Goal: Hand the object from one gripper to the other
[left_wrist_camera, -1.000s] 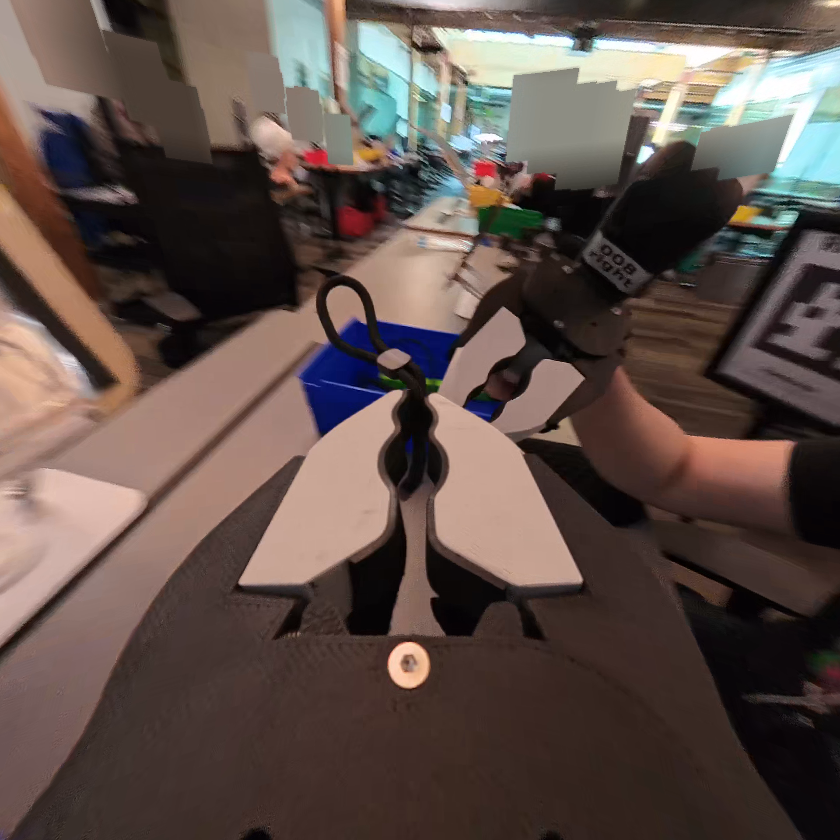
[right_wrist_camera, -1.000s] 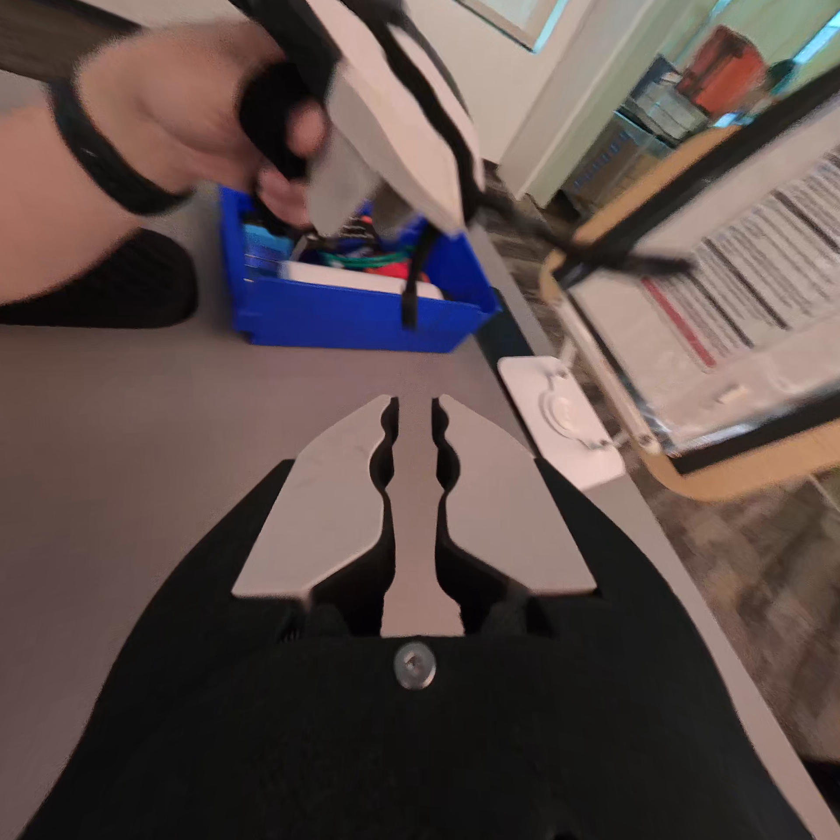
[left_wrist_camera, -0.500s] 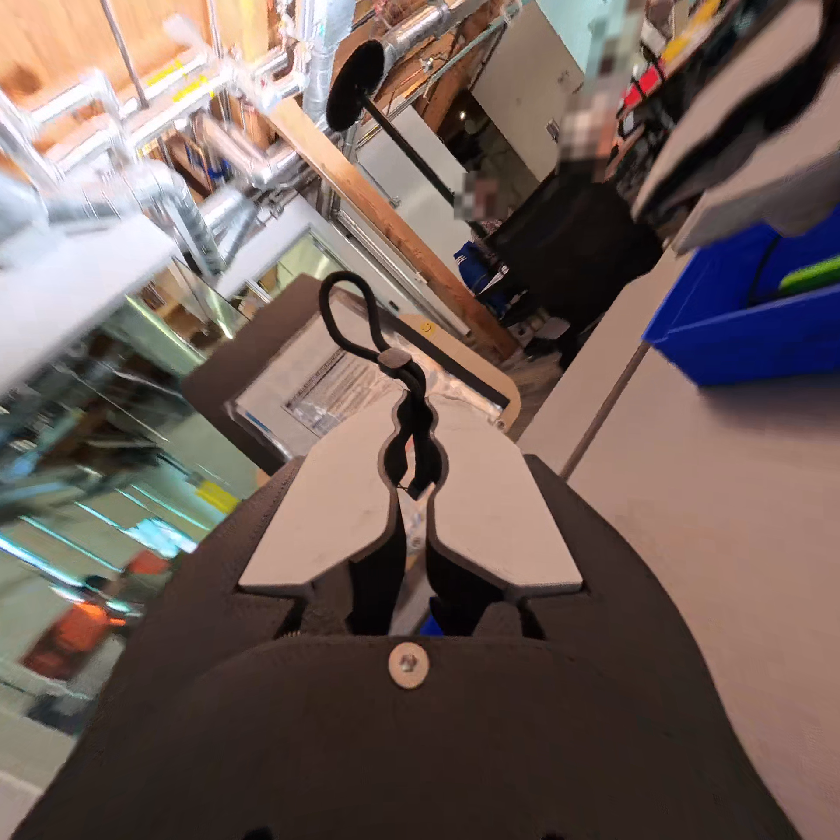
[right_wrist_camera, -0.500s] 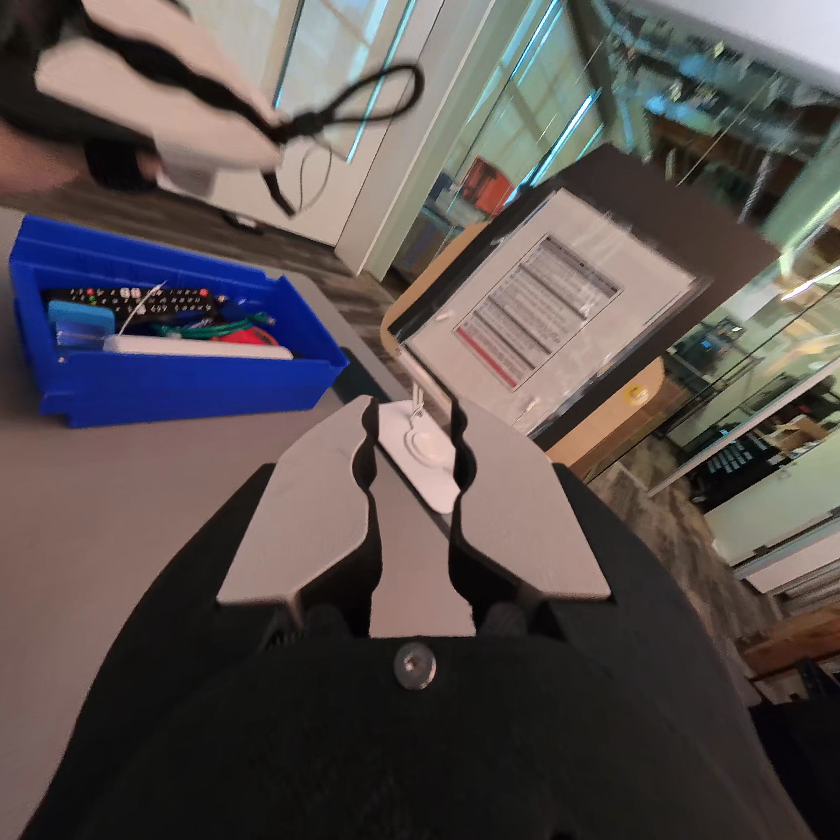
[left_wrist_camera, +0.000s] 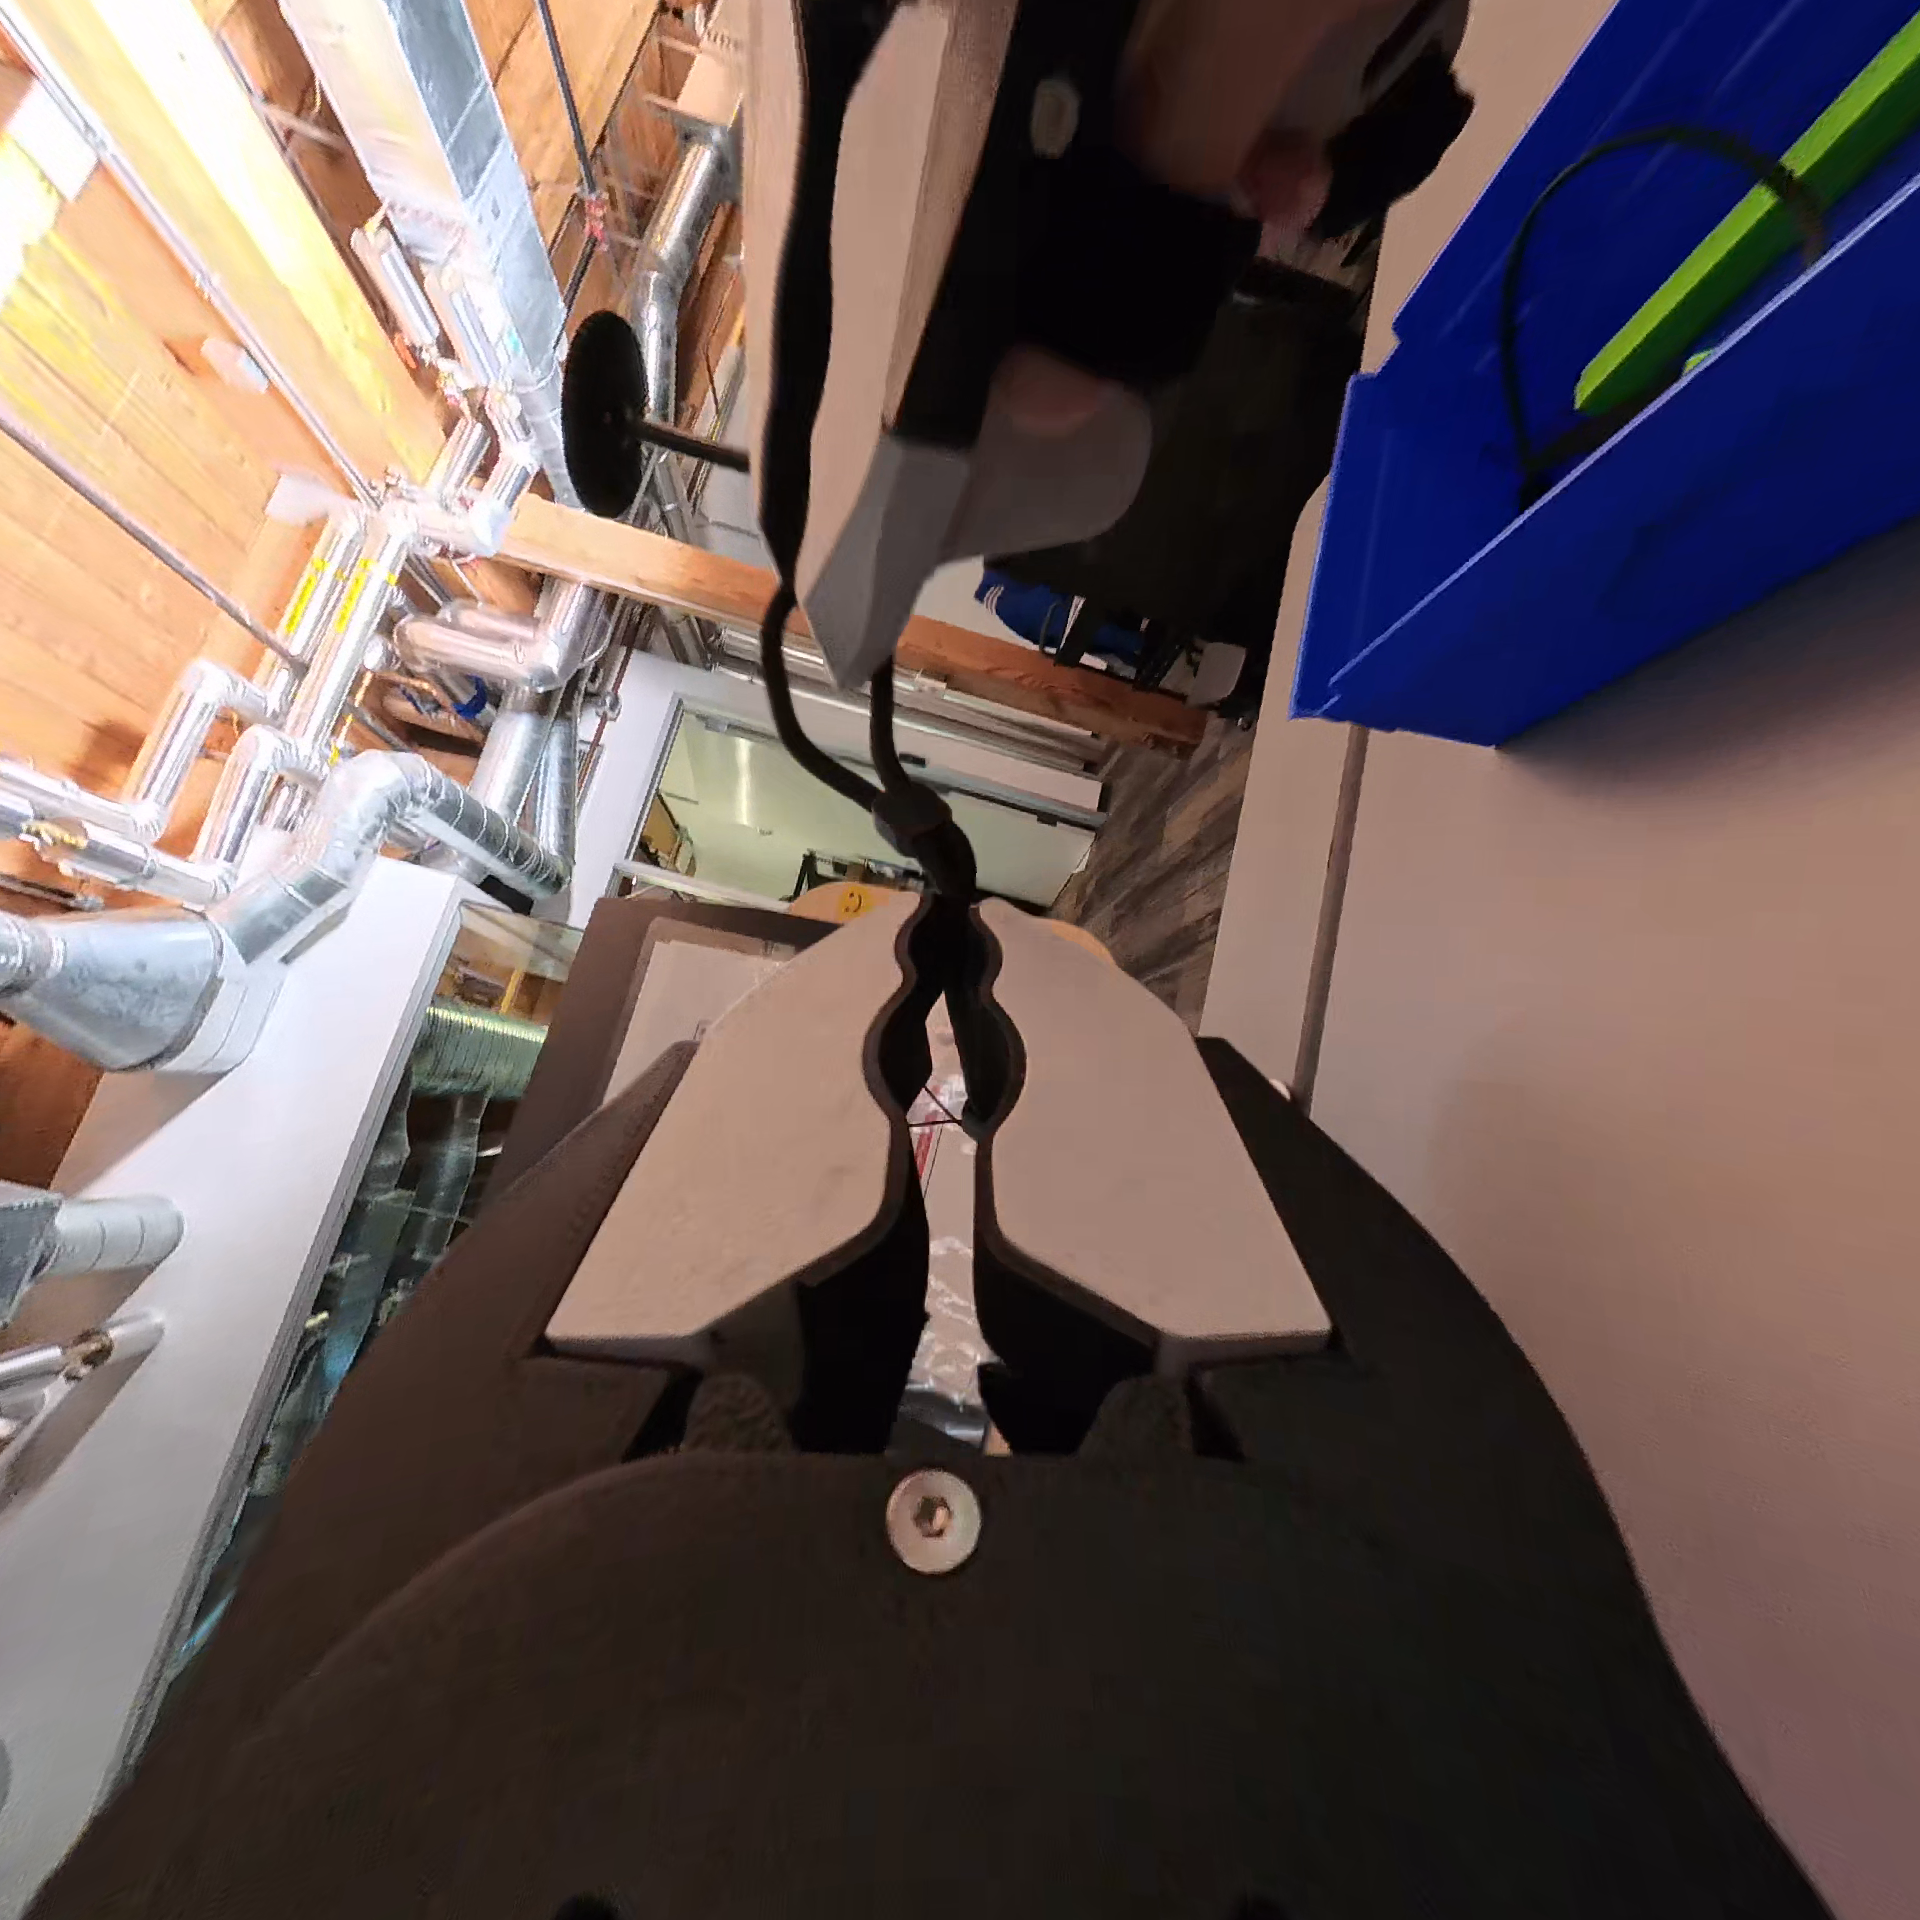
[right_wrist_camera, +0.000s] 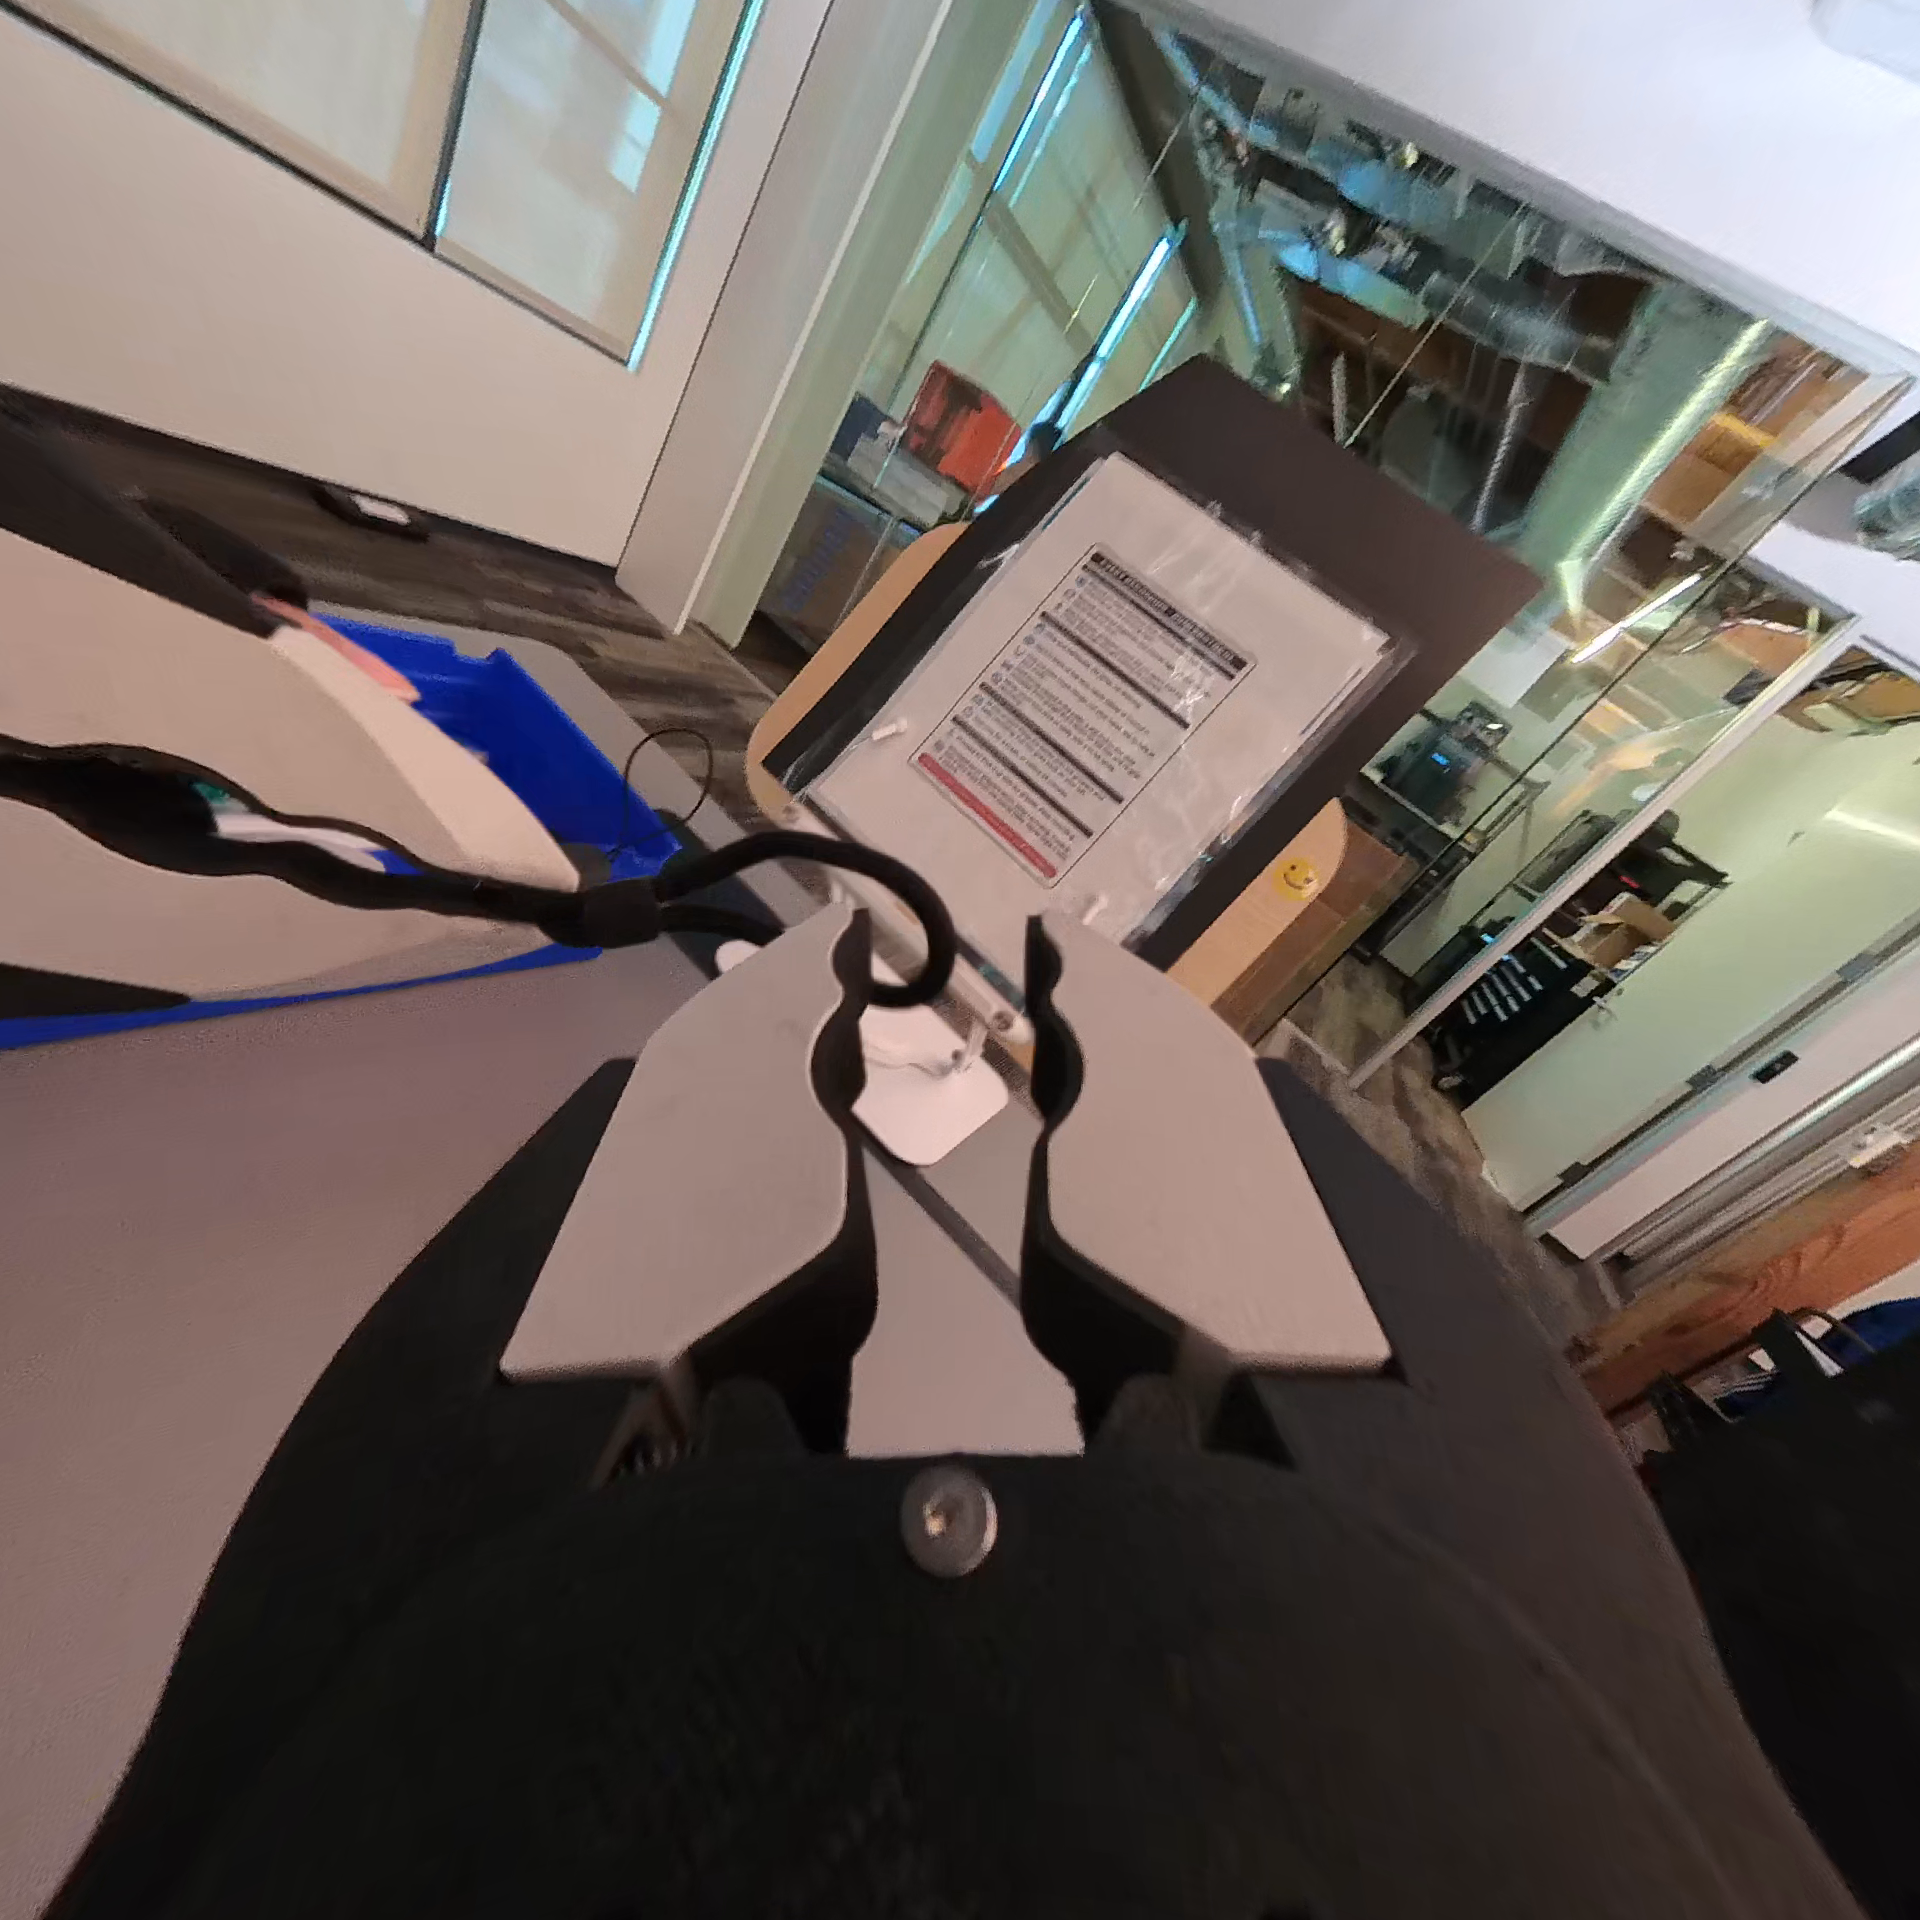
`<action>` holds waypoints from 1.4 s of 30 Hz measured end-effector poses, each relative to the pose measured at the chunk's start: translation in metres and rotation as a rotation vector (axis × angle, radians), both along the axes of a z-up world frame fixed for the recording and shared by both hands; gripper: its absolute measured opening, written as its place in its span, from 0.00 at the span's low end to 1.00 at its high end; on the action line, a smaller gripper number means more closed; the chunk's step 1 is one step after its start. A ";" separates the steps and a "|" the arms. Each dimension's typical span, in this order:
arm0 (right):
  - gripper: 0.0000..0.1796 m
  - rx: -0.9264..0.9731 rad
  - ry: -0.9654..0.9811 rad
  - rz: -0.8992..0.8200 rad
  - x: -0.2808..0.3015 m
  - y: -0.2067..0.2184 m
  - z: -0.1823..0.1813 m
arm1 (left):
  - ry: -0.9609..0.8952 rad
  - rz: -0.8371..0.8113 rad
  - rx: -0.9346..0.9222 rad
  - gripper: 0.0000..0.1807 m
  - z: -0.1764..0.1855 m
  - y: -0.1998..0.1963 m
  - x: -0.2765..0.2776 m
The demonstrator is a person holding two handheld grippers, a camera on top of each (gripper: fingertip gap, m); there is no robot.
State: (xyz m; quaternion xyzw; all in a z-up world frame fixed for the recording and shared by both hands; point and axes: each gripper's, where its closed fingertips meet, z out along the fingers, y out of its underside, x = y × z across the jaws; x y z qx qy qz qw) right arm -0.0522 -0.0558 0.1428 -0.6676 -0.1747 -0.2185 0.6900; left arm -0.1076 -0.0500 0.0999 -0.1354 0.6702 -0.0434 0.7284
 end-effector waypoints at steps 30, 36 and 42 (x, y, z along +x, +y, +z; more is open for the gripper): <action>0.01 0.334 0.904 0.144 0.107 -0.026 0.009 | 0.230 -0.592 -1.680 0.17 -0.020 -0.042 0.035; 0.01 0.181 0.840 0.272 0.042 0.005 -0.002 | 0.183 -0.728 -1.927 0.16 -0.012 -0.034 0.034; 0.01 0.112 0.762 0.463 -0.016 0.007 0.005 | 0.118 -0.903 -2.155 0.26 -0.001 -0.025 0.031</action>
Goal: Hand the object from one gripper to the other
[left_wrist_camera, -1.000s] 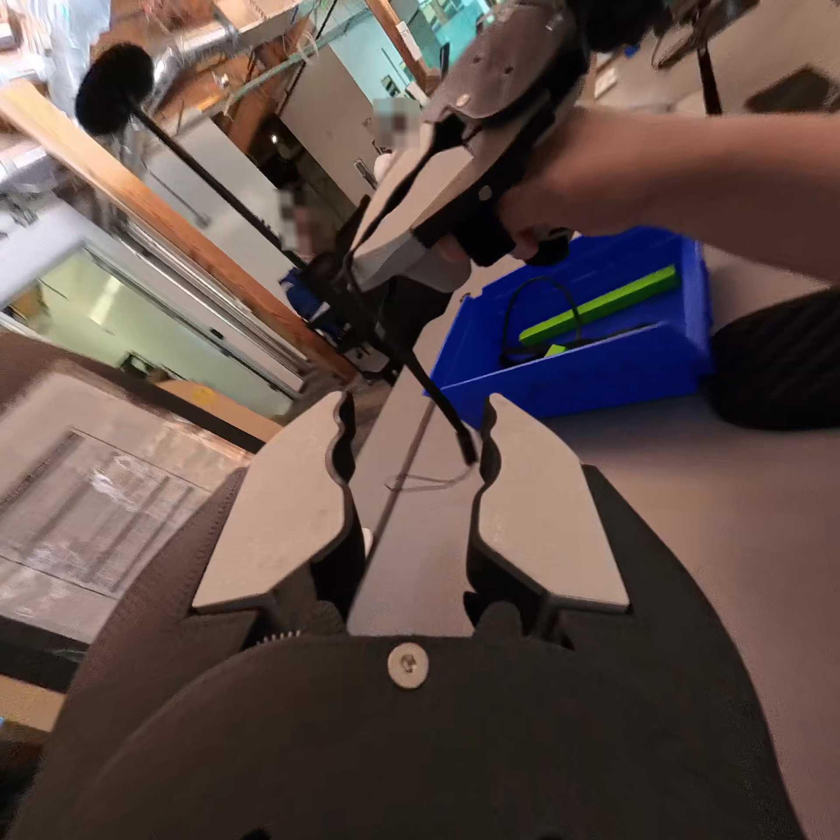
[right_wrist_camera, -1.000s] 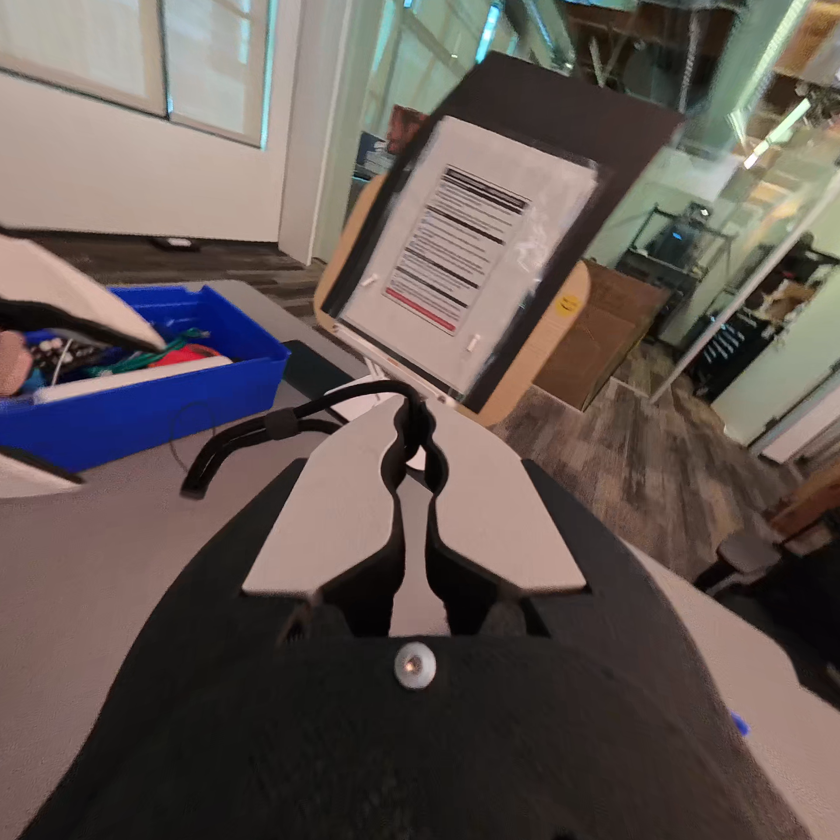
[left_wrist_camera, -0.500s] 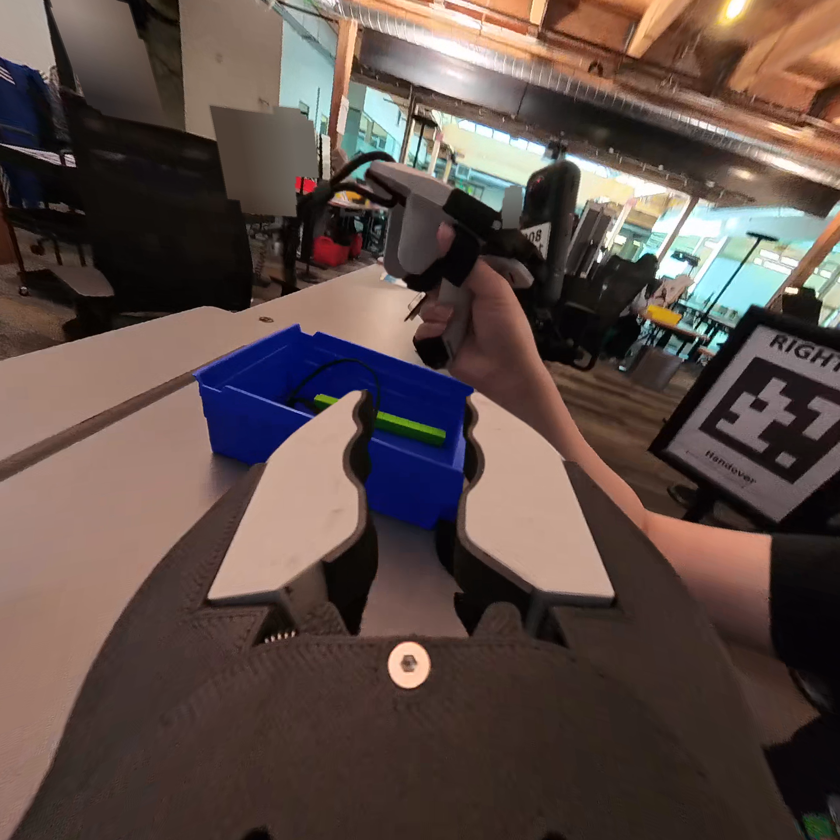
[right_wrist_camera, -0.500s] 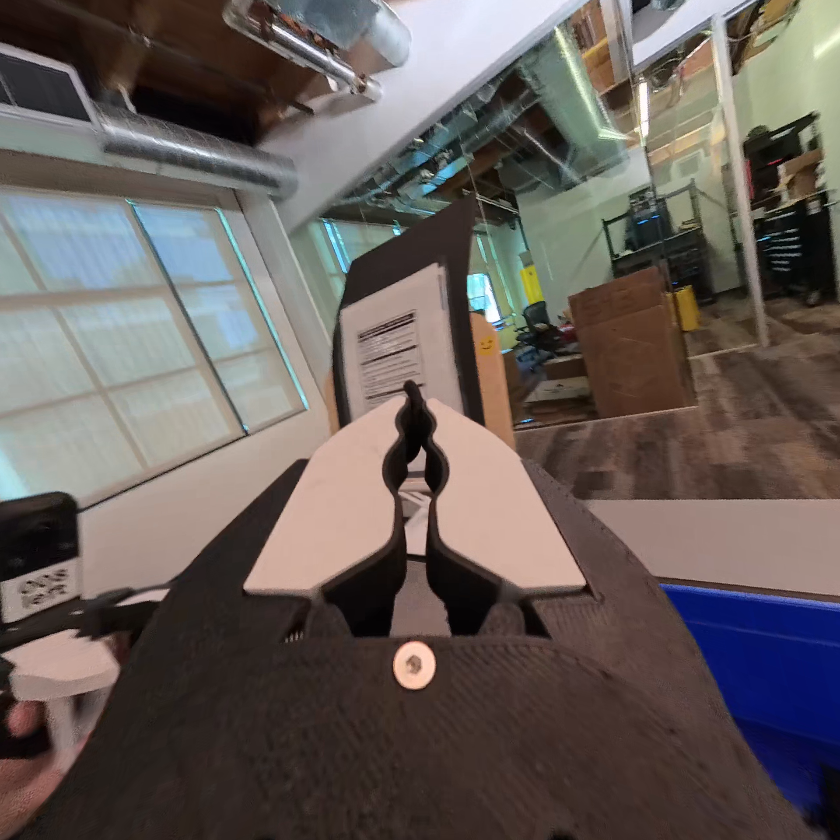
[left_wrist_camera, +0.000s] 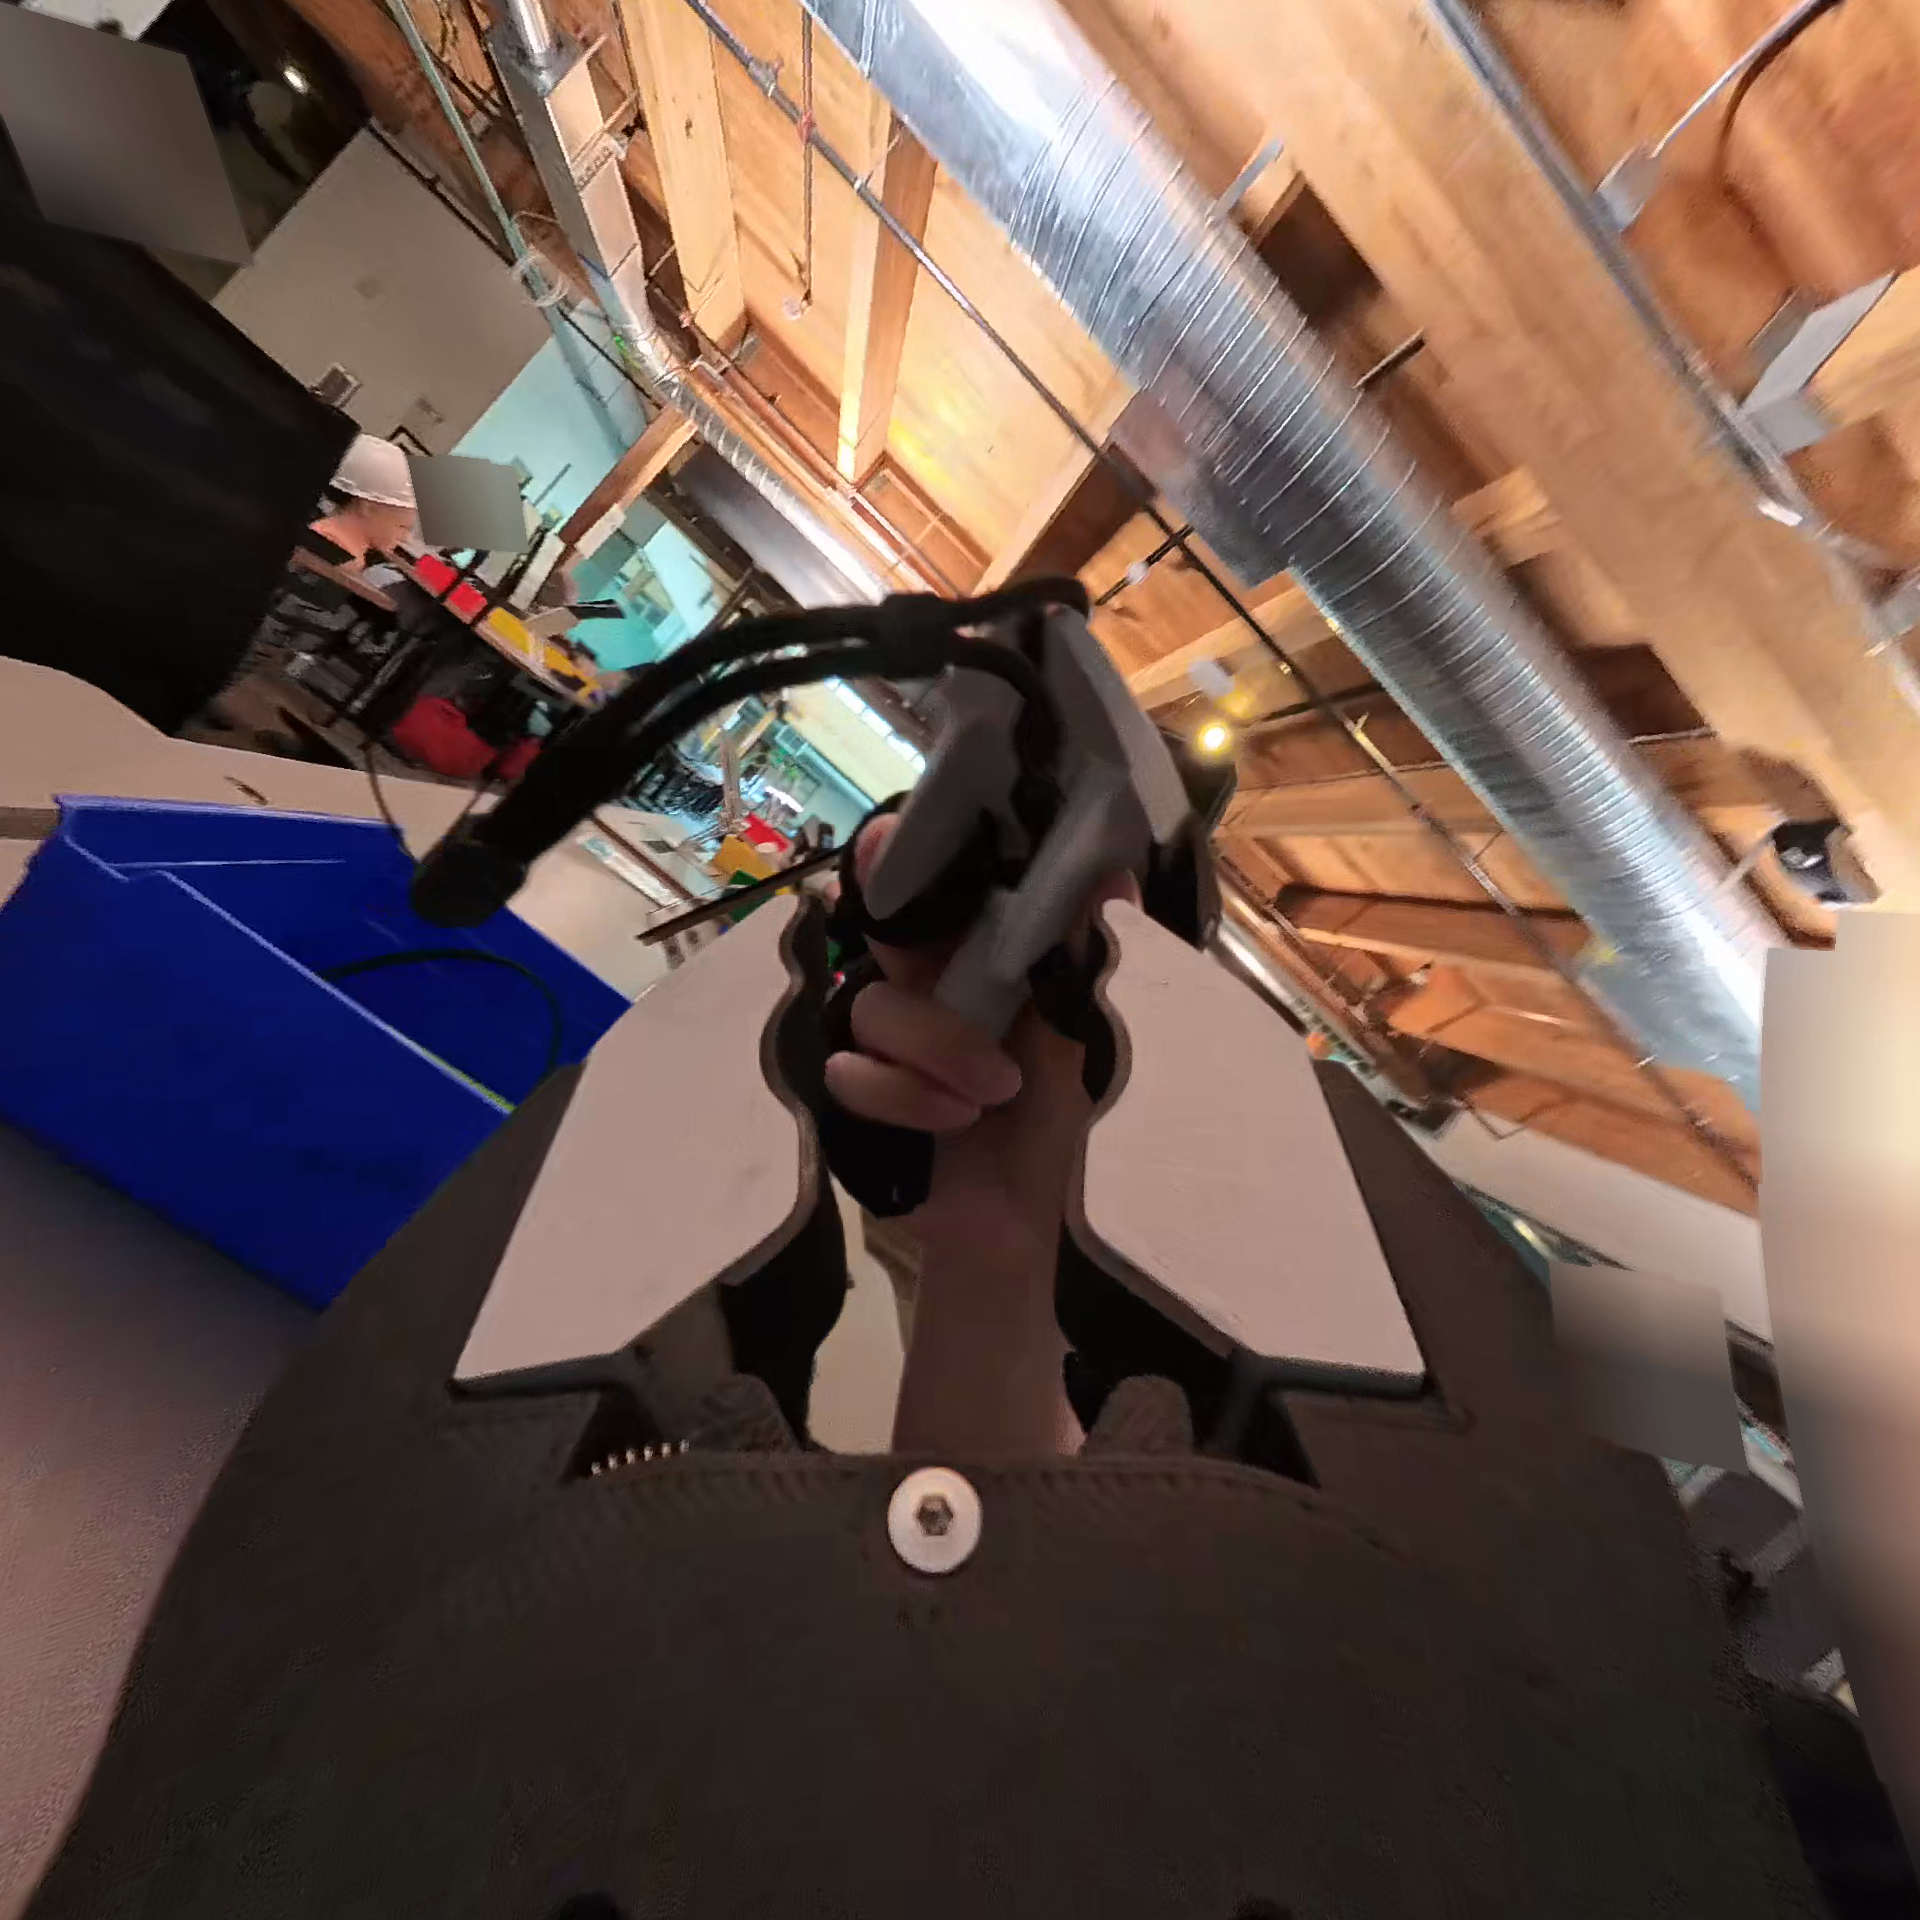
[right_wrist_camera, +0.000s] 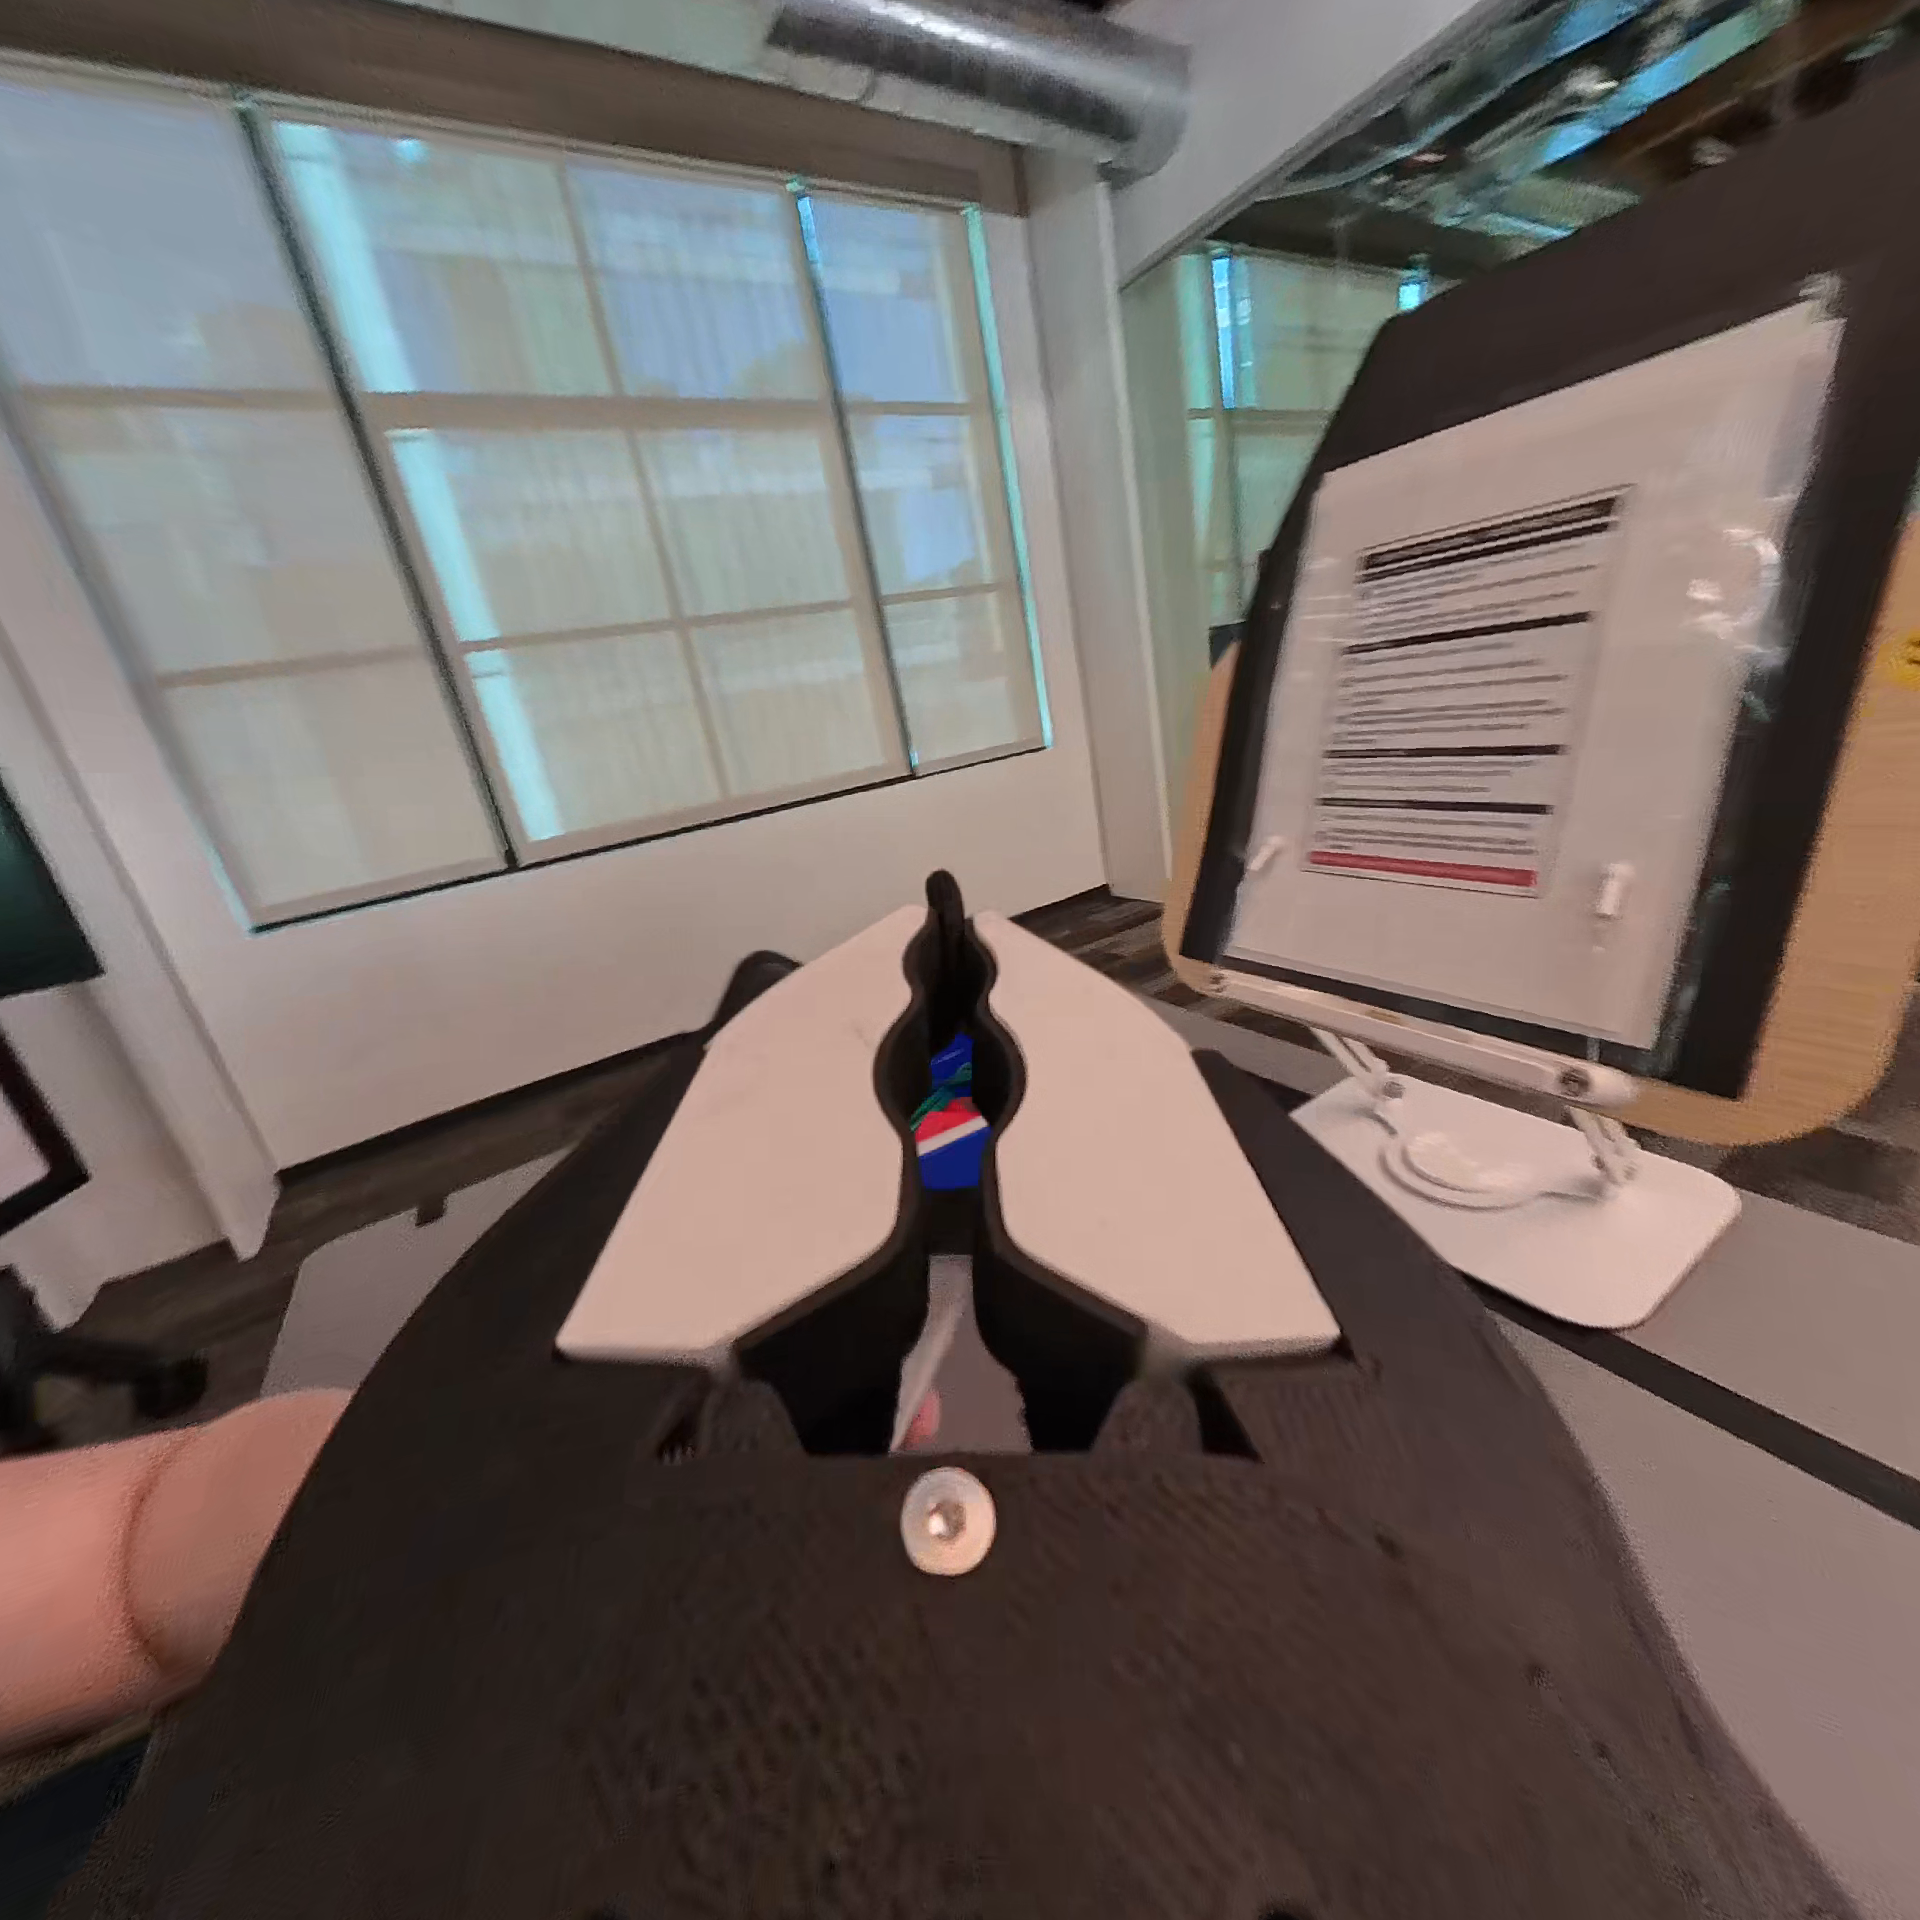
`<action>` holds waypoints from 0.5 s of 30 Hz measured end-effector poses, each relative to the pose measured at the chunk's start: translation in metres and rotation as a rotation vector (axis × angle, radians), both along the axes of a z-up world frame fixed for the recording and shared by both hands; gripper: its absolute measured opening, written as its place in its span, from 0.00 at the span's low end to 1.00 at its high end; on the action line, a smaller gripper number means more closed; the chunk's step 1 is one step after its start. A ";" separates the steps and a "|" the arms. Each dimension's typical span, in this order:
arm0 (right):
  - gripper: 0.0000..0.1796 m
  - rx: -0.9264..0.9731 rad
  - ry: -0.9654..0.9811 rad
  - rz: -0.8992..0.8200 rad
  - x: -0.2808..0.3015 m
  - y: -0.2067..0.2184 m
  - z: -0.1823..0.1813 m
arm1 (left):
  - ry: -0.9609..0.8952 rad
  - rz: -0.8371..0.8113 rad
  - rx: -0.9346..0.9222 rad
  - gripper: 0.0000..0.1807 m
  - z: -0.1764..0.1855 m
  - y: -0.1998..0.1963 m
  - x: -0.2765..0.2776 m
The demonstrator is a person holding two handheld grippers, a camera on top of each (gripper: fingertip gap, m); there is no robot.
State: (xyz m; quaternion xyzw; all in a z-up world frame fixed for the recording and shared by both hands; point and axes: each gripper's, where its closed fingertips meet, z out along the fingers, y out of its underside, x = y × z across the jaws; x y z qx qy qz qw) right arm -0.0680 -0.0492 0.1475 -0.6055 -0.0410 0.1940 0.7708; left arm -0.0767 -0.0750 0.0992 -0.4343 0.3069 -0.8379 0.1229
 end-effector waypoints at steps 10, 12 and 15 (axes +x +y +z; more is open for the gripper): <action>0.01 0.015 -0.126 0.034 -0.035 -0.003 0.002 | -0.230 0.115 -0.101 0.24 0.037 0.034 -0.031; 0.01 0.013 -0.127 0.042 -0.037 -0.001 0.000 | -0.241 0.152 -0.092 0.17 0.040 0.040 -0.035; 0.02 0.000 -0.131 0.051 -0.038 0.001 -0.004 | -0.253 0.156 -0.055 0.03 0.044 0.042 -0.040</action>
